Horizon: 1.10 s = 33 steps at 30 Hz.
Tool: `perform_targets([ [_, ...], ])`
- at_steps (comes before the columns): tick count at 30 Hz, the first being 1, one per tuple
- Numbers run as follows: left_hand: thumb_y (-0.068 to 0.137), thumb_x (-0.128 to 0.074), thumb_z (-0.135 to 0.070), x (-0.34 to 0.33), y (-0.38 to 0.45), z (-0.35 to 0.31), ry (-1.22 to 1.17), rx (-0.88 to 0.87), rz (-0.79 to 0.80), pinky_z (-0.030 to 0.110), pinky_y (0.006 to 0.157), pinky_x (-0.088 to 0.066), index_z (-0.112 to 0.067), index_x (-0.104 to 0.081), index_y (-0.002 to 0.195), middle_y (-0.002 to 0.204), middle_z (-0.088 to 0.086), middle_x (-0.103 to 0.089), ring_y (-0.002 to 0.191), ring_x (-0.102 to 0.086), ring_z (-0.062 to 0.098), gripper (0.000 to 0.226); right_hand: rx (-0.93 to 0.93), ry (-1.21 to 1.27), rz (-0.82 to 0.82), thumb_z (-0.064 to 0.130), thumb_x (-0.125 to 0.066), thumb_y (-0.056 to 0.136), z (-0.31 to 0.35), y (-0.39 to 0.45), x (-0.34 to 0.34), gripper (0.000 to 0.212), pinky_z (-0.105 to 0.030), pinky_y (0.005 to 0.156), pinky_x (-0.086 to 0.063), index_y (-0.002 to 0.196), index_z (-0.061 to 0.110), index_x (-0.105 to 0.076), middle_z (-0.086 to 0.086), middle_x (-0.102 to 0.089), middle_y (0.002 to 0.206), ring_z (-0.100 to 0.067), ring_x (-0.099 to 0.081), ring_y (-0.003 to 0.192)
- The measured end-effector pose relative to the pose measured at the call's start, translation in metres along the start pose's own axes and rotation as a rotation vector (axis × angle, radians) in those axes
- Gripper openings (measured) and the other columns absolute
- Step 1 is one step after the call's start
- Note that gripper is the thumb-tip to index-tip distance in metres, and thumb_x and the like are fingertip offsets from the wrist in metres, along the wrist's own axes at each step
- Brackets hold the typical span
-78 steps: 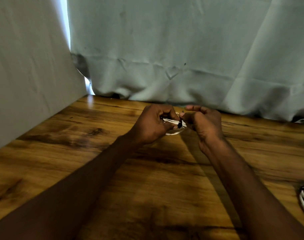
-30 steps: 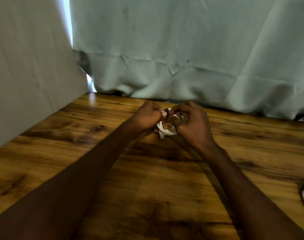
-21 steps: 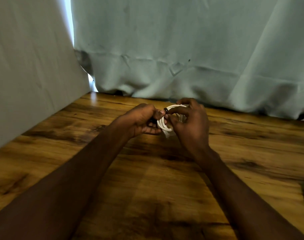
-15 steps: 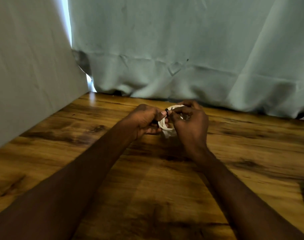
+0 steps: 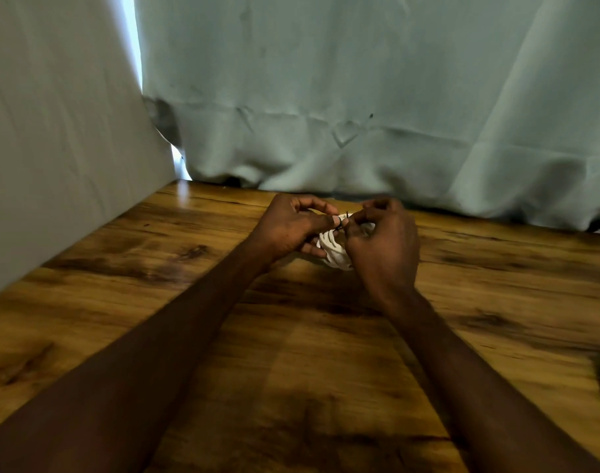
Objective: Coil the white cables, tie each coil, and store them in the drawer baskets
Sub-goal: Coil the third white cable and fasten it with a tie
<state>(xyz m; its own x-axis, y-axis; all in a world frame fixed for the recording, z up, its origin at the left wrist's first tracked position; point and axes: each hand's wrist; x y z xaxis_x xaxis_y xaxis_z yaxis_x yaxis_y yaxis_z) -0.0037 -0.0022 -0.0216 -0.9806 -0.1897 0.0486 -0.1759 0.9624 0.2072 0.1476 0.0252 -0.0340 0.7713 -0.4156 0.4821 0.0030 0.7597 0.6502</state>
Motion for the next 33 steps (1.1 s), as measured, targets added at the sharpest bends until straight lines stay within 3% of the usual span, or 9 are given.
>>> perform_targets([
  [4,0.091,-0.074,-0.006,0.000,0.001,0.002,-0.010,-0.003,0.011,0.034,0.054,-0.061,0.002,-0.070,0.108,0.100,0.032,-0.071,0.078,-0.061,0.034,0.020,0.016,-0.071,0.033,0.028,-0.074,0.083,0.001,-0.002,0.007,0.021,-0.036,0.085,-0.052,0.101,0.019,-0.079,0.001,-0.063,0.118,-0.022,-0.058,0.112],
  [10,0.091,-0.073,-0.006,0.002,-0.001,0.000,-0.114,0.032,0.052,0.033,0.058,-0.061,-0.001,-0.070,0.116,0.103,0.026,-0.074,0.084,-0.068,0.032,0.026,-0.014,-0.058,-0.067,0.031,-0.075,0.085,0.006,-0.002,0.008,0.021,-0.027,0.076,-0.036,0.102,0.019,-0.081,0.002,-0.068,0.114,-0.025,-0.062,0.108],
  [17,0.091,-0.071,-0.006,-0.002,-0.001,-0.001,-0.207,0.052,0.084,0.033,0.062,-0.063,-0.007,-0.071,0.121,0.095,0.014,-0.075,0.078,-0.071,0.023,0.029,-0.035,0.024,-0.144,0.028,-0.077,0.083,0.007,-0.003,0.003,0.024,-0.022,0.075,-0.038,0.105,0.018,-0.082,0.004,-0.070,0.113,-0.020,-0.066,0.105],
  [22,0.092,-0.071,-0.005,-0.005,-0.001,0.001,-0.182,0.026,0.054,0.031,0.060,-0.063,-0.002,-0.072,0.115,0.091,0.011,-0.074,0.076,-0.068,0.023,0.023,-0.031,0.073,-0.123,0.027,-0.080,0.075,0.006,-0.003,0.010,0.019,-0.021,0.067,-0.034,0.092,0.019,-0.083,0.005,-0.070,0.103,-0.014,-0.066,0.091],
  [25,0.092,-0.071,-0.005,-0.004,-0.001,0.003,-0.155,0.018,0.070,0.039,0.068,-0.065,-0.005,-0.073,0.110,0.093,0.011,-0.075,0.085,-0.067,0.030,0.018,0.007,-0.021,-0.062,0.027,-0.079,0.077,0.008,-0.004,0.015,0.016,-0.023,0.062,-0.030,0.090,0.018,-0.081,0.004,-0.064,0.106,-0.013,-0.060,0.091],
  [28,0.091,-0.072,-0.005,-0.002,-0.002,0.003,-0.118,0.005,0.096,0.046,0.075,-0.065,-0.005,-0.074,0.108,0.100,0.019,-0.074,0.091,-0.067,0.034,0.016,0.048,-0.180,-0.028,0.030,-0.077,0.083,0.010,-0.005,0.017,0.017,-0.025,0.069,-0.031,0.095,0.018,-0.081,0.001,-0.059,0.113,-0.019,-0.060,0.096],
  [33,0.090,-0.073,-0.003,-0.003,-0.005,0.001,-0.070,-0.009,0.088,0.040,0.069,-0.065,0.002,-0.072,0.114,0.110,0.026,-0.073,0.091,-0.070,0.032,0.024,0.128,-0.339,0.015,0.031,-0.077,0.085,0.013,-0.009,0.017,0.018,-0.033,0.073,-0.041,0.099,0.019,-0.081,-0.003,-0.056,0.123,-0.027,-0.056,0.107],
])
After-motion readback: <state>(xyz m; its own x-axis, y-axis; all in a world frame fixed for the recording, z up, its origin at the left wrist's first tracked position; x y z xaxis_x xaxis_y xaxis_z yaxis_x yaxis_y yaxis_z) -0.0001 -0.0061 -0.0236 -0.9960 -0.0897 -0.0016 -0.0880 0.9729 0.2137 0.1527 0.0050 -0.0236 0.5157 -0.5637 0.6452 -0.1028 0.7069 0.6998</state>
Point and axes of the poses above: each hand's wrist, its own y-axis towards the middle knuckle, its own x-axis out of the back of the hand, z = x × y
